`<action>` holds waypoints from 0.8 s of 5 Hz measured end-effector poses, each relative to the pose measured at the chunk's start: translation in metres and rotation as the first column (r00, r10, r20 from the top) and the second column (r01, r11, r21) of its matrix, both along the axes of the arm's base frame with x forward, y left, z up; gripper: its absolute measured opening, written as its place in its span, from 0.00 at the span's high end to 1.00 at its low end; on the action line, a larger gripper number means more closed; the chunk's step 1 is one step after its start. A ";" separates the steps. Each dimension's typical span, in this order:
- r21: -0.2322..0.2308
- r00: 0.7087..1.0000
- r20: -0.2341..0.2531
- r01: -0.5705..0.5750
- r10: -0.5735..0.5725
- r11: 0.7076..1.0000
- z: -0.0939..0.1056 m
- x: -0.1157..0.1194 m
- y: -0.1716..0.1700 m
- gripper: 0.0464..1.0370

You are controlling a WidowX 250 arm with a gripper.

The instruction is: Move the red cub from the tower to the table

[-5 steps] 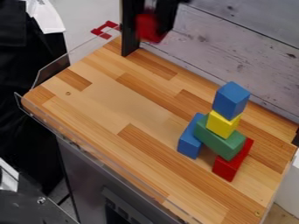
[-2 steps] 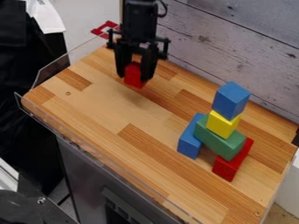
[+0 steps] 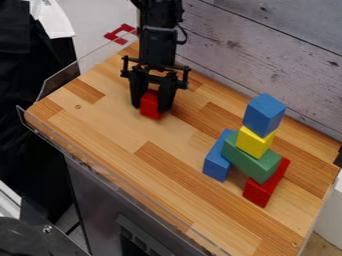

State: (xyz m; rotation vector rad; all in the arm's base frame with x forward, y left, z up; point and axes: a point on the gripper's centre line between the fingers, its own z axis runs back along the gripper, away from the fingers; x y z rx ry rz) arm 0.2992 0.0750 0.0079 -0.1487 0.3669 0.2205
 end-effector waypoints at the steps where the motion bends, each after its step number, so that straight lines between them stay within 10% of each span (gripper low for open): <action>1: 0.000 0.999 0.010 -0.032 0.032 1.000 -0.004 -0.002 0.001 0.40; 2: 0.017 0.998 0.008 -0.065 0.065 0.998 -0.008 -0.002 0.001 0.14; 4: 0.086 0.986 0.164 -0.044 0.029 0.995 0.040 0.002 0.001 0.04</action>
